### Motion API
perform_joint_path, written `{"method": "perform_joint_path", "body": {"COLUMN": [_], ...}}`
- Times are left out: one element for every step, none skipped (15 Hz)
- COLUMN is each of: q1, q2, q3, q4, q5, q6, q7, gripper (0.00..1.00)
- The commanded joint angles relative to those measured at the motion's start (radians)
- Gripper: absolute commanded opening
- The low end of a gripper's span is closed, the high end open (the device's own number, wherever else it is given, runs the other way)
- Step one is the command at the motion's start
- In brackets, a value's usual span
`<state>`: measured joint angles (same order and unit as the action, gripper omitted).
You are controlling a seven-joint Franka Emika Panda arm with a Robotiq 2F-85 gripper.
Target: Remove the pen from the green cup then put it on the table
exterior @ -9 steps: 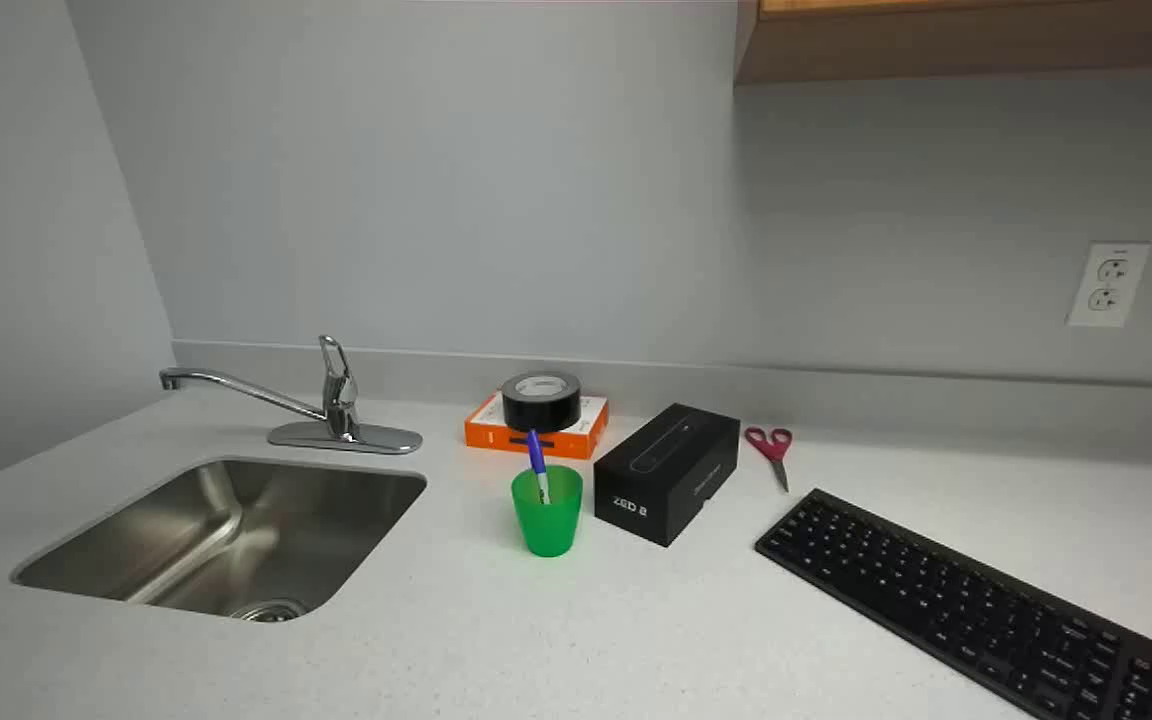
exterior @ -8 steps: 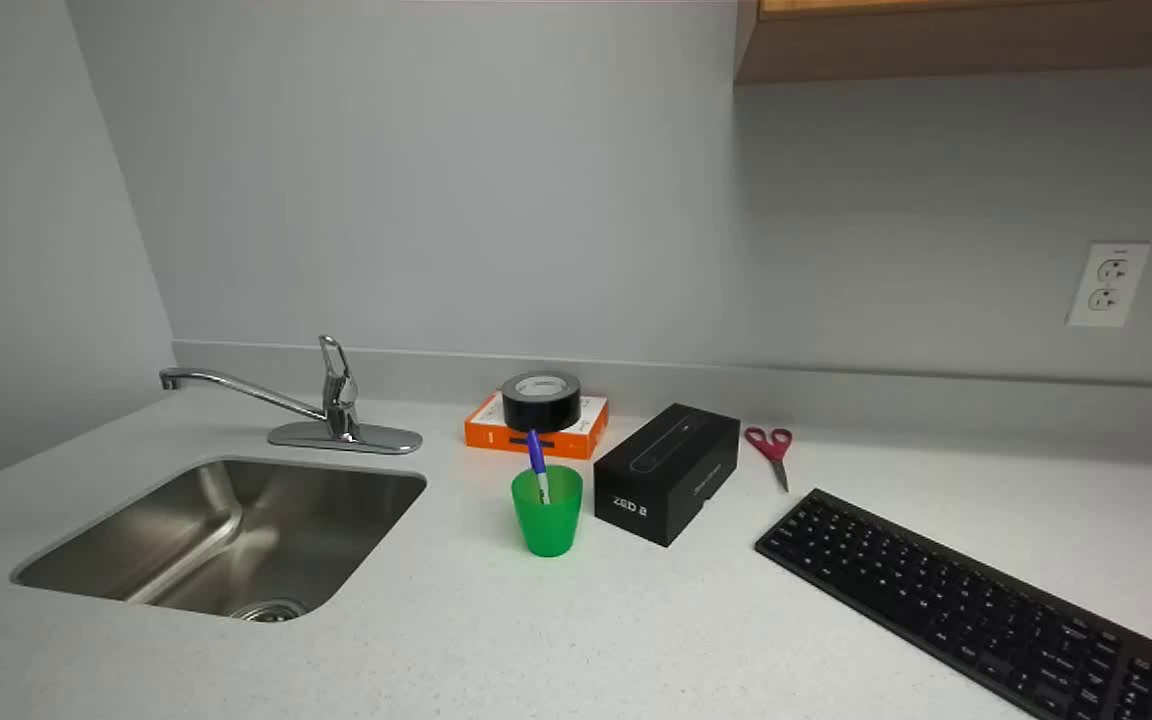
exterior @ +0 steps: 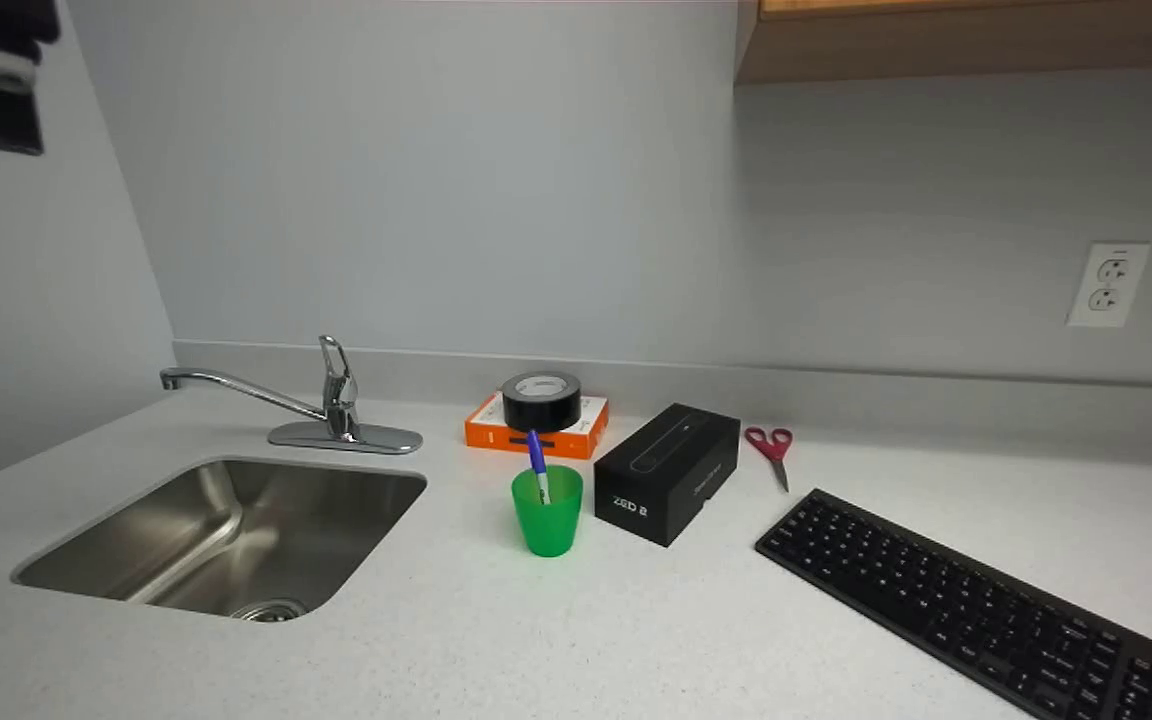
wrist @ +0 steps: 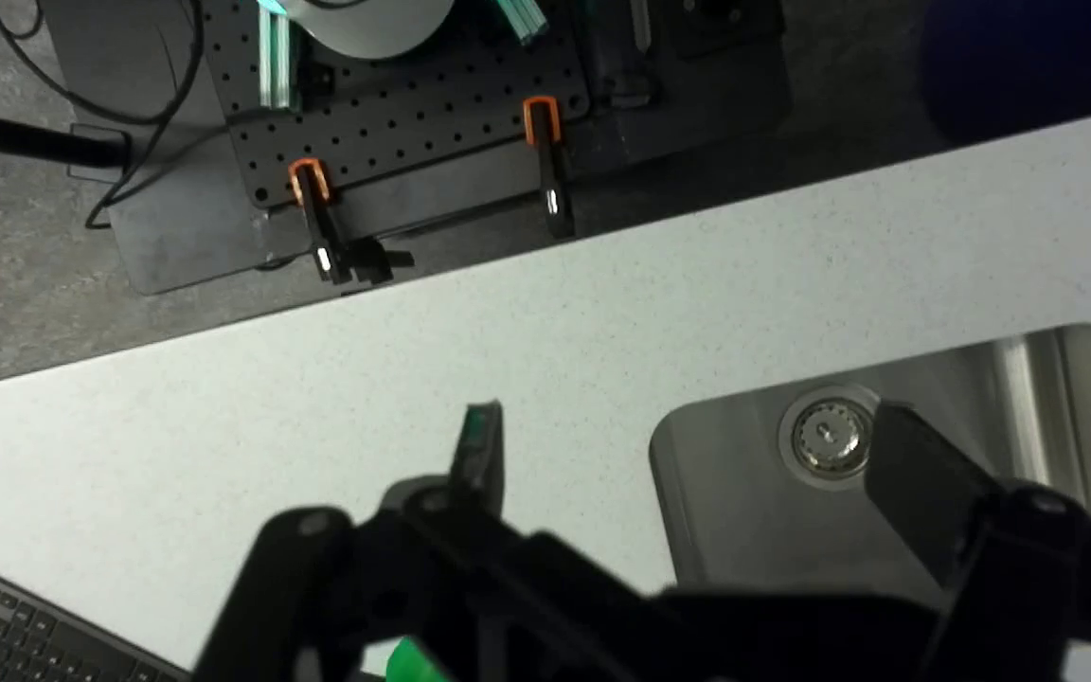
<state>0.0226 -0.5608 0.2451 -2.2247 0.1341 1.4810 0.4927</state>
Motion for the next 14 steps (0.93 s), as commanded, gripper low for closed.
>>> {"method": "perform_joint_path", "body": {"q1": [-0.05, -0.062, -0.074, -0.083, -0.094, -0.1, -0.105, -0.108, -0.11, -0.096, -0.098, -0.098, -0.098, -0.098], "q2": [0.095, 0.126, 0.161, 0.192, 0.229, 0.26, 0.289, 0.315, 0.335, 0.294, 0.314, 0.328, 0.334, 0.336], "q3": [-0.058, -0.079, -0.102, -0.122, -0.144, -0.164, -0.181, -0.195, -0.204, -0.202, -0.212, -0.217, -0.217, -0.217], "q4": [-0.004, -0.007, -0.008, -0.006, -0.003, 0.003, 0.01, 0.017, 0.032, -0.007, 0.001, 0.009, 0.014, 0.017], "q5": [-0.047, -0.06, -0.066, -0.073, -0.08, -0.083, -0.082, -0.079, -0.075, -0.074, -0.074, -0.074, -0.074, -0.074], "q6": [0.16, 0.221, 0.276, 0.323, 0.37, 0.398, 0.422, 0.441, 0.431, 0.425, 0.427, 0.427, 0.427, 0.427], "q7": [-0.026, -0.033, -0.041, -0.044, -0.049, -0.052, -0.057, -0.055, -0.035, -0.047, -0.047, -0.047, -0.046, -0.046], "gripper": [1.0, 1.0, 1.0, 1.0, 1.0, 1.0, 1.0, 1.0, 1.0, 1.0, 1.0, 1.0, 1.0, 1.0]}}
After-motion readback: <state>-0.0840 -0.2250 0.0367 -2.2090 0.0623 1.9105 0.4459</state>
